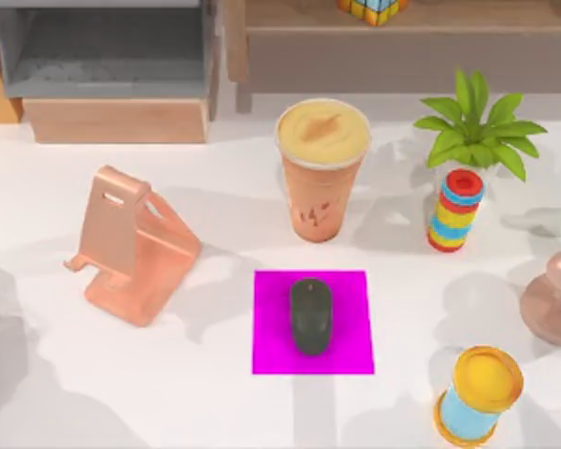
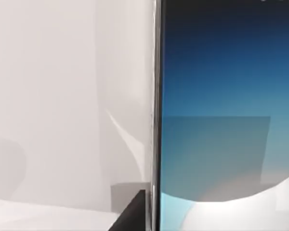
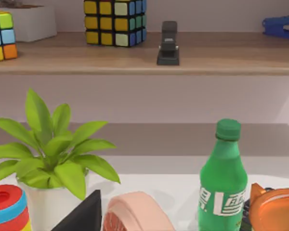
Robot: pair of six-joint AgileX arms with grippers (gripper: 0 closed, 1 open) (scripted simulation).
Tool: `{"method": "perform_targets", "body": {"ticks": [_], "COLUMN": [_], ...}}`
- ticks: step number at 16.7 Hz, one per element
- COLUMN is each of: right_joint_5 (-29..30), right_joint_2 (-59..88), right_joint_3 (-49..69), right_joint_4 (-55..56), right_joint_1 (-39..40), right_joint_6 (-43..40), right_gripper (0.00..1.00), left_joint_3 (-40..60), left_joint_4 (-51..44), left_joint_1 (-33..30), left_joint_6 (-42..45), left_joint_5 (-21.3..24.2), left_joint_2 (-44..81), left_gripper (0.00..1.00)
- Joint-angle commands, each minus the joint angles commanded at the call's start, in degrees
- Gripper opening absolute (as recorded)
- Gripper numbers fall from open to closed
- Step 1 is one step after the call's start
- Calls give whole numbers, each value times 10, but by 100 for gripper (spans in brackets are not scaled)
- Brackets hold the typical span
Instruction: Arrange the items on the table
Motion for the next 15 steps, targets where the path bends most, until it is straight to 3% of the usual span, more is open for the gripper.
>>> {"method": "perform_targets", "body": {"ticks": [6, 15], "right_joint_5": [0, 0], "right_joint_2": [0, 0], "right_joint_3": [0, 0], "right_joint_4": [0, 0], "right_joint_1": [0, 0], "right_joint_6": [0, 0], "right_gripper": [100, 100], "left_joint_3": [0, 45], "left_joint_4": [0, -97], "left_joint_1": [0, -2], "left_joint_6": [0, -6], "left_joint_5": [0, 8], "left_joint_2": [0, -59], "left_gripper": [0, 0]}}
